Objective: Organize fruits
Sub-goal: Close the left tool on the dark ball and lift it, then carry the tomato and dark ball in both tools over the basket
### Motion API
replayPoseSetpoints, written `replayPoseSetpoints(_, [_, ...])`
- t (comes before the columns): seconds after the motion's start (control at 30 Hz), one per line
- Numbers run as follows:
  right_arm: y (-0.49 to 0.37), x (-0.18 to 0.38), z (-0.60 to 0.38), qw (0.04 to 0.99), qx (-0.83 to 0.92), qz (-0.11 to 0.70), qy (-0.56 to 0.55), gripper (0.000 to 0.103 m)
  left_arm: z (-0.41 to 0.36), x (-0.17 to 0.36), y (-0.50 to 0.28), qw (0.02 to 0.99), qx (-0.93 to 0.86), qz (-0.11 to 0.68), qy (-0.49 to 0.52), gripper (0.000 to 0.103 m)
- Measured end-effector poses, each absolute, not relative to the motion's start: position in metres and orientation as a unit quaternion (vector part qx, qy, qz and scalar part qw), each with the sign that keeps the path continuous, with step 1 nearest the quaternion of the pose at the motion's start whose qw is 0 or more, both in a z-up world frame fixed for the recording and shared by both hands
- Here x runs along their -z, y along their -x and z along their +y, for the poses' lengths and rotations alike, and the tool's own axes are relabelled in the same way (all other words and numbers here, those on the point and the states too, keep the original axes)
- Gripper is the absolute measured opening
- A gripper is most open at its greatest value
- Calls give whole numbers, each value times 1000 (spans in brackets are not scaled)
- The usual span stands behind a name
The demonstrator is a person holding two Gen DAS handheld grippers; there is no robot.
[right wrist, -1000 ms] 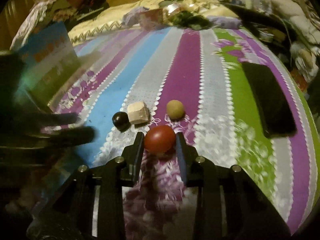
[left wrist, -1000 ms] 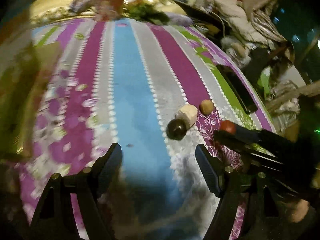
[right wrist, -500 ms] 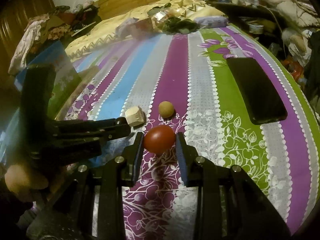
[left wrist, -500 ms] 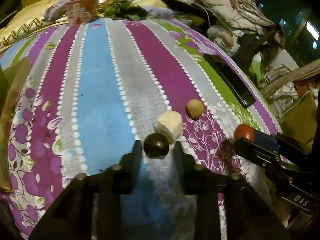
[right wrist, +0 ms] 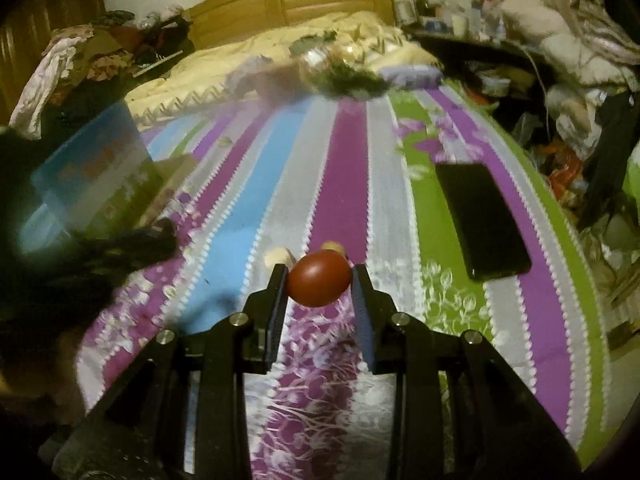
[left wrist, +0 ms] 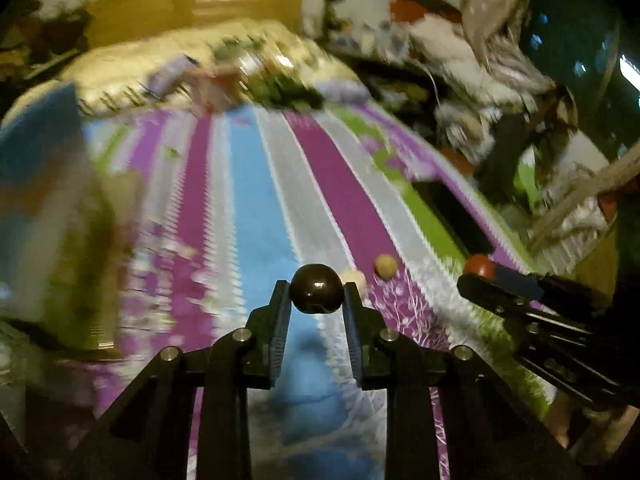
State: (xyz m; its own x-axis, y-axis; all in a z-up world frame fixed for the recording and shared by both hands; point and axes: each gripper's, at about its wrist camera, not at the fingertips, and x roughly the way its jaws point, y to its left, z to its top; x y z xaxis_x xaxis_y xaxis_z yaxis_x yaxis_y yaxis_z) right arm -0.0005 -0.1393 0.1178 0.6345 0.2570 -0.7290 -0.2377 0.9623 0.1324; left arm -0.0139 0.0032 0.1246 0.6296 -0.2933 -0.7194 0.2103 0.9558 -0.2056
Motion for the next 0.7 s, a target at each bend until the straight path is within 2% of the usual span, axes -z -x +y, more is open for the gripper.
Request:
replayPoseSetpoints(0.3, [4, -170, -84, 911, -174, 374, 7, 32, 105, -207, 63, 937, 23, 341, 78, 26])
replayPoseSetpoints(0.7, [18, -221, 26, 895, -270, 354, 37, 32, 236, -239, 118, 933, -102, 319, 133, 26])
